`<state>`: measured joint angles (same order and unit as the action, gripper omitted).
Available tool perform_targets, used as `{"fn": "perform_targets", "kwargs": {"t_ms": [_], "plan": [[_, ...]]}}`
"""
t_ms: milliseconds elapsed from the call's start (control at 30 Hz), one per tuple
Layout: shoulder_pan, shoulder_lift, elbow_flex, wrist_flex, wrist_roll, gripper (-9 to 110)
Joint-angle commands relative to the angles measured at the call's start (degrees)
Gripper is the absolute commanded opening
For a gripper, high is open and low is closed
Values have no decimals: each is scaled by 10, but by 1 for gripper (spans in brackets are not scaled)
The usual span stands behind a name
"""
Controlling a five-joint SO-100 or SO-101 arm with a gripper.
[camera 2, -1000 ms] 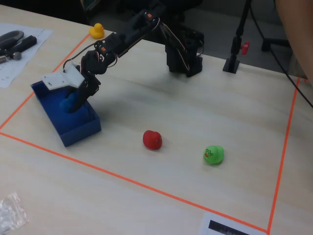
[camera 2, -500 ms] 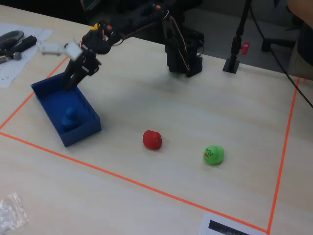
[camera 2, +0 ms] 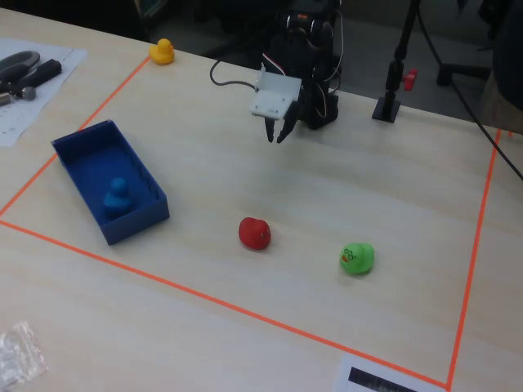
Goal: Grasp blue duck and put it into box.
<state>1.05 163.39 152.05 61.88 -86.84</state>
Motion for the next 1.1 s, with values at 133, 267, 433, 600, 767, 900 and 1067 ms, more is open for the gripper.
{"fn": "perform_targets", "kwargs": {"t_ms": [133, 267, 433, 600, 767, 900, 1067], "plan": [[-11, 195, 221, 95, -42, 1], [-11, 227, 239, 149, -69, 0], [-4, 254, 257, 150, -57, 0], [-11, 264, 262, 152, -53, 0], [-11, 264, 262, 152, -52, 0], [-10, 264, 262, 155, -42, 0], [-8, 264, 262, 154, -42, 1]]}}
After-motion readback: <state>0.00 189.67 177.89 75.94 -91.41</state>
